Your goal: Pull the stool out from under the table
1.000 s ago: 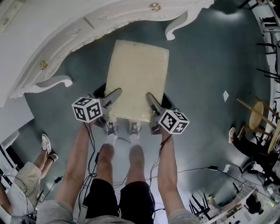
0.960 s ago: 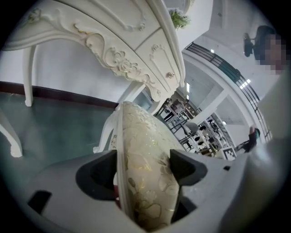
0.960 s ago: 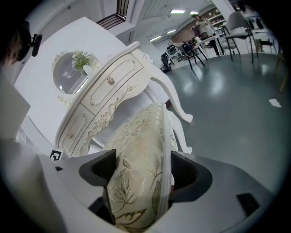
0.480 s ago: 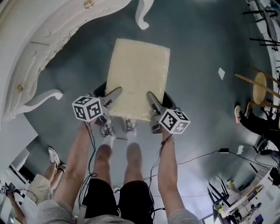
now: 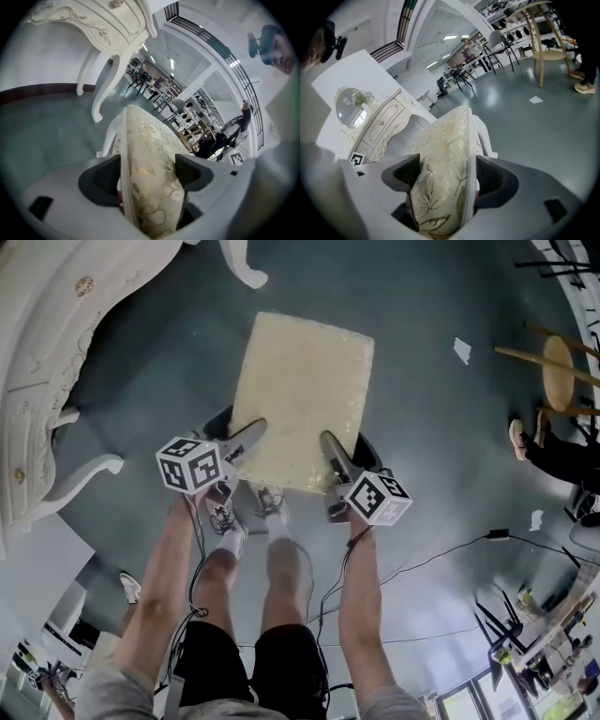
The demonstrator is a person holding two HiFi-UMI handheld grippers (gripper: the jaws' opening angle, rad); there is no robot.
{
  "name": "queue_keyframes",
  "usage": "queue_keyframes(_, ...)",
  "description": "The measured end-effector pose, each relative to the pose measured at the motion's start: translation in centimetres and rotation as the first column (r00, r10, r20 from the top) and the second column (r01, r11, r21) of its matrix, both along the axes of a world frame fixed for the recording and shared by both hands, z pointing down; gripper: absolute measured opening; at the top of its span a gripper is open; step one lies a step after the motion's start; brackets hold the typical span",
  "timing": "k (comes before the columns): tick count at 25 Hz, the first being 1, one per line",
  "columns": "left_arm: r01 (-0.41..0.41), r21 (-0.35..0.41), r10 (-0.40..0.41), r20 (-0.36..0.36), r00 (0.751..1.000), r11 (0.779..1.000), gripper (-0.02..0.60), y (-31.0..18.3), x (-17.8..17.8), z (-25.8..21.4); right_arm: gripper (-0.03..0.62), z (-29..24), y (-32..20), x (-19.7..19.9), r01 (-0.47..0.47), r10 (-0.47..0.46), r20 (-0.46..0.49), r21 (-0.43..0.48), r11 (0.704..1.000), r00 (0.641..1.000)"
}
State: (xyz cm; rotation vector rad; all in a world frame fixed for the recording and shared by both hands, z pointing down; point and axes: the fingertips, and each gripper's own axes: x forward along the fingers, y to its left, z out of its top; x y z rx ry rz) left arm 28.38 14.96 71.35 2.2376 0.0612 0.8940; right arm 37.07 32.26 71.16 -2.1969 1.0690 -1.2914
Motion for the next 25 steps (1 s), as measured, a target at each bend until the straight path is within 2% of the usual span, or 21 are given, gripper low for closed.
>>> queue_keyframes(9, -0.112, -0.004, 0.112, 0.002, 0.994, 0.994, 0.364, 5.8, 5.0, 2.4, 0.388, 2.3, 6.8, 3.0, -0.118, 0.118, 0.002, -0.007, 0.993, 0.993)
queue_keyframes(15, -0.166, 0.001, 0.166, 0.004, 0.986, 0.986, 0.362, 7.9, 6.5, 3.0, 0.388, 3.0, 9.2, 3.4, -0.177, 0.177, 0.008, -0.002, 0.984, 0.984)
queue_keyframes(20, -0.183, 0.005, 0.182, 0.005, 0.983, 0.983, 0.364, 8.3, 6.3, 3.3, 0.388, 3.4, 9.6, 2.9, -0.192, 0.192, 0.003, 0.011, 0.981, 0.981)
queue_keyframes(25, -0.199, -0.011, 0.199, 0.018, 0.980, 0.980, 0.364, 8.7, 4.4, 4.1, 0.390, 4.1, 9.9, 1.0, -0.188, 0.188, 0.002, 0.013, 0.982, 0.982)
